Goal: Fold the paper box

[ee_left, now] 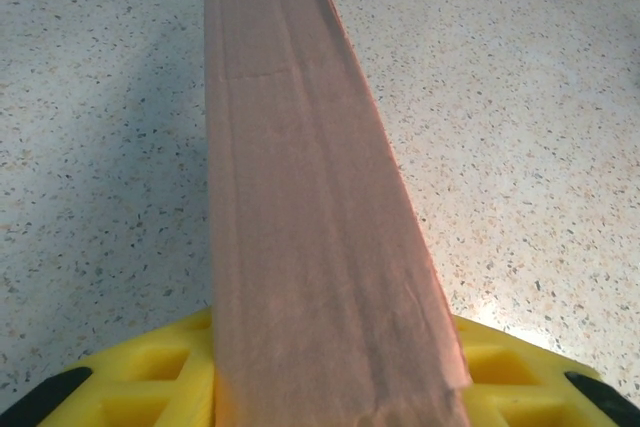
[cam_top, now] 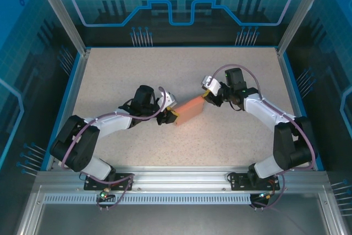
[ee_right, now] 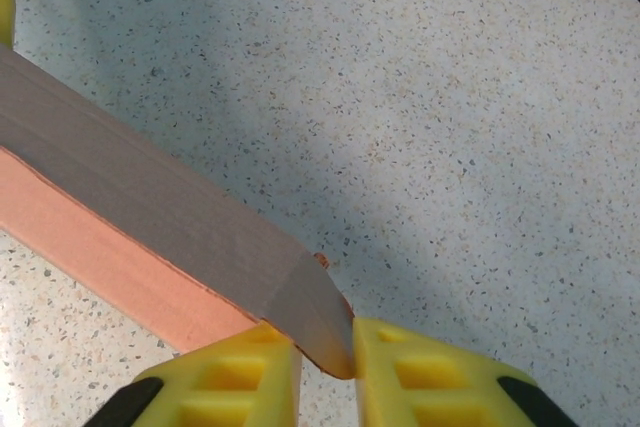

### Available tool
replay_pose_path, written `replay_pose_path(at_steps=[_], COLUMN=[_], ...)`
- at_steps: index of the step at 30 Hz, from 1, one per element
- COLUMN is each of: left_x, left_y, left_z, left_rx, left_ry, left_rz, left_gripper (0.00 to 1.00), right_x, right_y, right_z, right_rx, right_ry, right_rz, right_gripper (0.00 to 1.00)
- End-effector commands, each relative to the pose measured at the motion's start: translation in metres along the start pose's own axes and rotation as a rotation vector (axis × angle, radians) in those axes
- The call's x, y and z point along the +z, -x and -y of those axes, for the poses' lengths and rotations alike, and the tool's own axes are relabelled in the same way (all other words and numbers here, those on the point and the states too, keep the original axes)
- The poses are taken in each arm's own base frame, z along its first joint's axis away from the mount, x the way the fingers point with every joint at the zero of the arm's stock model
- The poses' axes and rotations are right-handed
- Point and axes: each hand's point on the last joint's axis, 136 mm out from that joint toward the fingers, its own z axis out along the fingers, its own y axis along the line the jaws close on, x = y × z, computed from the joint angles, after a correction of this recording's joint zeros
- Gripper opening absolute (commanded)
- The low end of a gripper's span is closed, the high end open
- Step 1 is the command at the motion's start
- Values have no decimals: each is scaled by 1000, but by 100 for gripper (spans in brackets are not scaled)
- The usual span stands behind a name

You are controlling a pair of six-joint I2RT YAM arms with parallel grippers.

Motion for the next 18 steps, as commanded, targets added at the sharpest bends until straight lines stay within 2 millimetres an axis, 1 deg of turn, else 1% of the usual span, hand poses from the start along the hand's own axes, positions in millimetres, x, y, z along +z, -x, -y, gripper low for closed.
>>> replay_pose_path(at_steps=[1, 9, 13, 18], left_x=[0, 6, 11, 19], left_y=[13, 10, 9, 1], left_z=[0, -14, -15, -15], left_rx=[20, -5, -3, 9], left_ry=[-26, 38, 38, 39], left_rz=[31, 27, 22, -19], left_gripper=[37, 39, 40, 42], right_x=[3, -9, -16, -20], right_y=[-1, 10, 10, 9], right_z=[7, 4, 4, -4], right_rx=[34, 131, 241, 318], right_ry=[-22, -51, -75, -93], right_rz=[3, -2, -61, -134], right_gripper=[16, 7, 6, 5])
